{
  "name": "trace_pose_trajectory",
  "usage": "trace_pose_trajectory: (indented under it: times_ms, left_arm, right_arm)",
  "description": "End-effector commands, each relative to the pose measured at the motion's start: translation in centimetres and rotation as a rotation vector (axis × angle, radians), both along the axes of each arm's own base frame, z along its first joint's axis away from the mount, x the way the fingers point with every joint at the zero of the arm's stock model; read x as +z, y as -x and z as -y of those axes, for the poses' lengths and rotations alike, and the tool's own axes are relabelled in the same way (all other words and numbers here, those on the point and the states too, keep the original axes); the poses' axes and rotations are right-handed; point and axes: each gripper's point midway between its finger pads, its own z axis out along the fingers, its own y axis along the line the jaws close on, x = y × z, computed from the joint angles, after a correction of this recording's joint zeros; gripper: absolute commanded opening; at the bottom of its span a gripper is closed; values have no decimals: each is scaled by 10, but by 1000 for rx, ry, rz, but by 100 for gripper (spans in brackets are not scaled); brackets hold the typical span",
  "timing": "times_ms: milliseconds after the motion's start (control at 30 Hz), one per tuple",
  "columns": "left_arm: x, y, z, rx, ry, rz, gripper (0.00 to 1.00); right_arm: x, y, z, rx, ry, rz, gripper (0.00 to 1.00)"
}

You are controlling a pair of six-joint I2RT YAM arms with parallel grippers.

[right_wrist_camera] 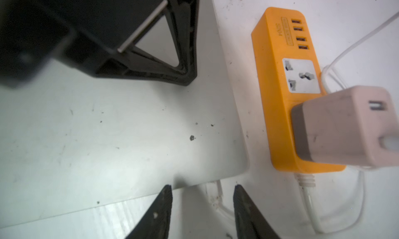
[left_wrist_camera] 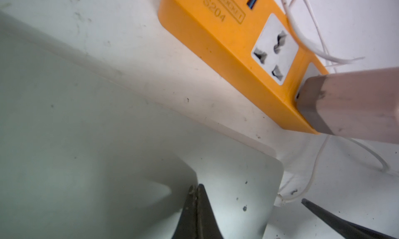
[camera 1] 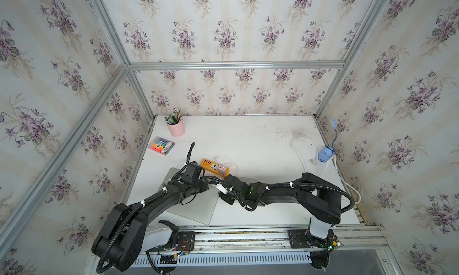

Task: Unplug the laptop charger
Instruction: Remove the charging cable from the laptop.

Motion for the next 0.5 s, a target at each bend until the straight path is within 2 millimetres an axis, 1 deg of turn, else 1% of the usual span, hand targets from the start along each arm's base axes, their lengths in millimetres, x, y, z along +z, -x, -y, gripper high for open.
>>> trace_pose_trajectory:
  times_ms: [0, 100, 200, 333, 467]
  left_arm:
    - [-18, 27, -19, 32, -79, -113, 7]
    - [-18, 28, -20, 32, -77, -110, 8]
    - [-17, 28, -20, 34, -77, -105, 8]
    - [-16, 28, -21, 34, -78, -101, 8]
    - [-16, 29, -21, 34, -78, -99, 8]
  right_arm:
    - [-3, 0, 2, 19, 17, 5, 43]
    - [-8, -3, 7, 11, 39, 2, 36]
    - [-10, -4, 10, 17, 38, -17, 32]
    - [-10, 1, 9, 66, 11, -77, 32]
    - [-13, 1, 12, 94, 20, -106, 33]
